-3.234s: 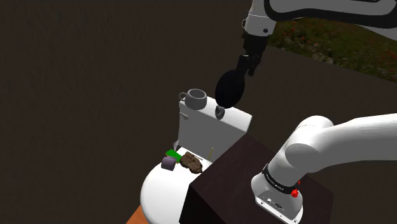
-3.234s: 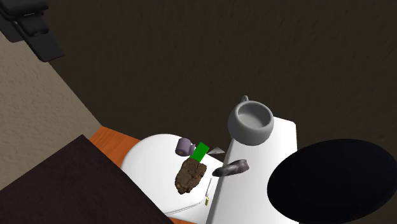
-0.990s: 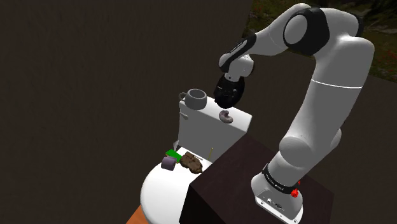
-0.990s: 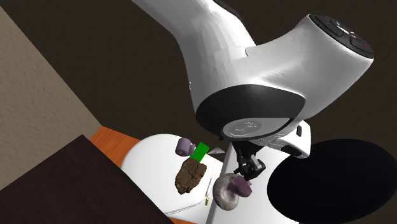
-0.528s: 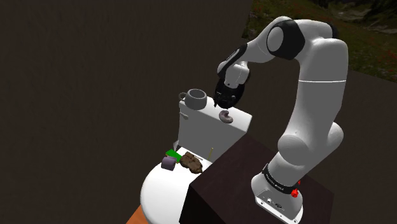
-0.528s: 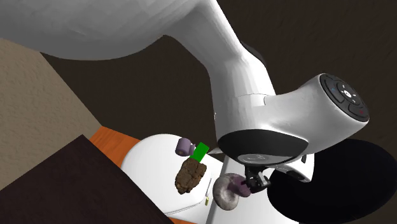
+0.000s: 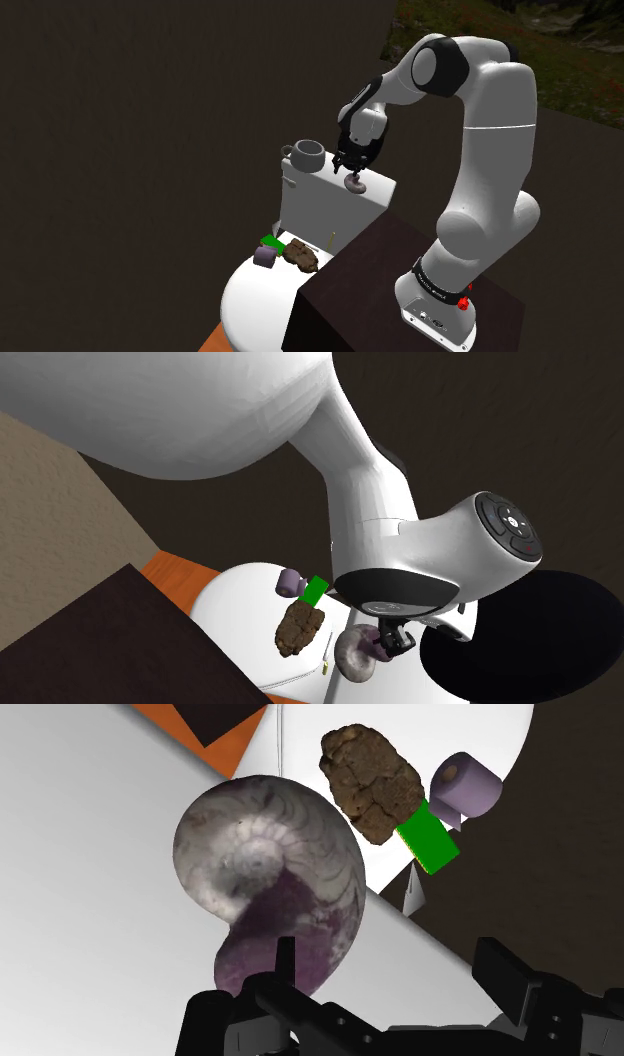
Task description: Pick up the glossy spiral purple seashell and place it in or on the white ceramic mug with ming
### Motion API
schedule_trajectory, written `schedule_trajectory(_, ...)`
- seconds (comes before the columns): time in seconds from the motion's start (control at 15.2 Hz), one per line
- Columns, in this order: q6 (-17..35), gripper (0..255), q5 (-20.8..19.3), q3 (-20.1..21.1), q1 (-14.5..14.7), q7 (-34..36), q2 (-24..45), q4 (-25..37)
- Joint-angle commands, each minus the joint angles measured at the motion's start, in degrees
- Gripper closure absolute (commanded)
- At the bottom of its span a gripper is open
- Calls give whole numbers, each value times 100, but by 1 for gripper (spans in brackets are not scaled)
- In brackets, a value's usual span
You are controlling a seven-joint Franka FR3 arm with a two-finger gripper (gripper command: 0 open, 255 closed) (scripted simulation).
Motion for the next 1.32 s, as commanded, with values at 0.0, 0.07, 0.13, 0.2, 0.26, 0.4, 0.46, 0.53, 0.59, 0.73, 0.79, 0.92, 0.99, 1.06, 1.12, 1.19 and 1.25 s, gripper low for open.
schedule_trajectory(0.0, 5, 0, 3, 2, -1, -2, 6, 1)
schedule_trajectory(0.07, 5, 0, 3, 2, -1, -2, 6, 1)
schedule_trajectory(0.13, 5, 0, 3, 2, -1, -2, 6, 1)
schedule_trajectory(0.2, 5, 0, 3, 2, -1, -2, 6, 1)
schedule_trajectory(0.26, 5, 255, 3, 2, -1, -2, 6, 0)
schedule_trajectory(0.4, 10, 255, 7, 4, -5, -9, 14, 2)
schedule_trajectory(0.46, -3, 255, -3, -6, -6, -10, -13, -12)
schedule_trajectory(0.53, 1, 255, -1, -6, -9, -16, -15, -19)
schedule_trajectory(0.59, 7, 255, 2, -4, -9, -17, -13, -23)
schedule_trajectory(0.73, 7, 255, 0, -5, -7, -15, -20, -29)
schedule_trajectory(0.79, 5, 255, -1, -5, -7, -15, -21, -29)
schedule_trajectory(0.92, 6, 0, -1, -5, -7, -15, -20, -27)
schedule_trajectory(0.99, 22, 0, -294, -263, 220, 585, 67, 67)
schedule_trajectory(1.06, -5, 0, -572, -544, 461, 1169, 165, 171)
schedule_trajectory(1.12, -70, 0, -840, -824, 695, 1741, 271, 284)
schedule_trajectory(1.19, -159, 0, -1061, -1074, 899, 2228, 373, 391)
schedule_trajectory(1.25, -103, 0, -1017, -1065, 896, 2199, 432, 387)
